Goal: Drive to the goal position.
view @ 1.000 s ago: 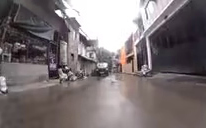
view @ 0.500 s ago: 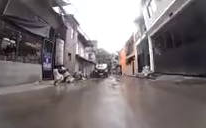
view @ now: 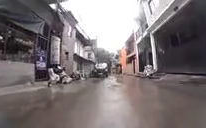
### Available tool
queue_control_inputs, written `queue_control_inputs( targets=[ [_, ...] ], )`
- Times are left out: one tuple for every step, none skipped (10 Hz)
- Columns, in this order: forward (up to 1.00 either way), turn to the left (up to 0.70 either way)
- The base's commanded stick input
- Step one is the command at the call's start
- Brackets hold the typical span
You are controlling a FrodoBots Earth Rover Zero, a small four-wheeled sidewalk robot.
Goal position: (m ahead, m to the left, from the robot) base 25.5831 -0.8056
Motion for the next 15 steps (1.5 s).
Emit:
queue_control_inputs(
  targets=[
    [0.99,0.0],
    [0.99,0.0],
    [0.99,0.0],
    [0.99,0.0],
    [0.99,0.0],
    [0.99,0.0],
    [0.99,0.0],
    [0.99,0.0],
    [0.99,0.0],
    [0.99,0.0],
    [0.99,0.0],
    [0.99,0.0],
    [0.99,0.0],
    [0.99,0.0],
    [0.99,0.0]
  ],
)
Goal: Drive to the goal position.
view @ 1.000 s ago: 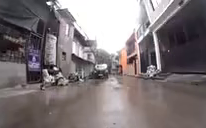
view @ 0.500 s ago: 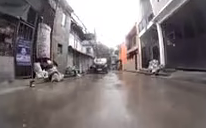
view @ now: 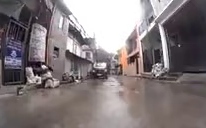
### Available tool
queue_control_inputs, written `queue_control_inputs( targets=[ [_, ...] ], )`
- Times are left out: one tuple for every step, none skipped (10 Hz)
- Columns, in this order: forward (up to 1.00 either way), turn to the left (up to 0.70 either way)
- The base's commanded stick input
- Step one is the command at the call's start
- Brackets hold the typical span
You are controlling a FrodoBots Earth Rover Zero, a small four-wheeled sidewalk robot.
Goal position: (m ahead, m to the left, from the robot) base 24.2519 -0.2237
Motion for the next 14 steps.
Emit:
queue_control_inputs(
  targets=[
    [0.99,0.0],
    [0.99,-0.03],
    [0.99,-0.17],
    [0.99,-0.34],
    [0.99,-0.04],
    [0.99,0.0],
    [0.99,0.0],
    [0.99,0.0],
    [0.99,0.0],
    [0.99,0.0],
    [0.99,0.0],
    [0.99,0.0],
    [0.99,0.0],
    [0.99,0.0]
  ],
)
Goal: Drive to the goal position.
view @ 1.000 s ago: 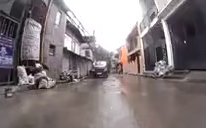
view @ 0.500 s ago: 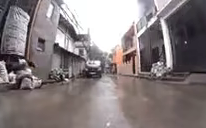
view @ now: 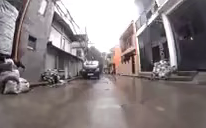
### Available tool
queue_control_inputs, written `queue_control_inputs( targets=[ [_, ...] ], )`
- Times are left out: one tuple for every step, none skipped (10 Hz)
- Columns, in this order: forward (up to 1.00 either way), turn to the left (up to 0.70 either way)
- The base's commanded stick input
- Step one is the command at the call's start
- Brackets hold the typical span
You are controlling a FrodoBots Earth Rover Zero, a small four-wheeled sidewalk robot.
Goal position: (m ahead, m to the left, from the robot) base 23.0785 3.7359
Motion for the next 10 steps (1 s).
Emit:
queue_control_inputs(
  targets=[
    [0.99,0.0],
    [0.99,0.0],
    [0.99,0.0],
    [0.99,0.0],
    [0.99,0.0],
    [0.99,0.0],
    [0.99,0.0],
    [0.99,0.0],
    [0.99,0.0],
    [0.99,-0.18]
  ],
)
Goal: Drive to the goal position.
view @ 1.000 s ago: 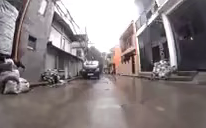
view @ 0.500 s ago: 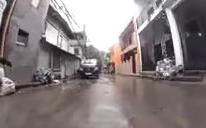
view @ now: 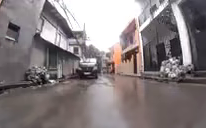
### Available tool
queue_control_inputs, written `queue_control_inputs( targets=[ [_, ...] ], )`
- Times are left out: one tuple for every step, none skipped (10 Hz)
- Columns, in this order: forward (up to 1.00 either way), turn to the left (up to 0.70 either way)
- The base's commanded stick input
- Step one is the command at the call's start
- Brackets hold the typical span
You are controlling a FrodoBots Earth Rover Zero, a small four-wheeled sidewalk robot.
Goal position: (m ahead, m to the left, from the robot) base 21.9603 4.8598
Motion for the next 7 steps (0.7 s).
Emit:
queue_control_inputs(
  targets=[
    [0.99,-0.36],
    [0.99,-0.24],
    [0.99,0.0],
    [0.99,0.0],
    [0.99,0.0],
    [0.99,0.0],
    [0.99,0.0]
  ],
)
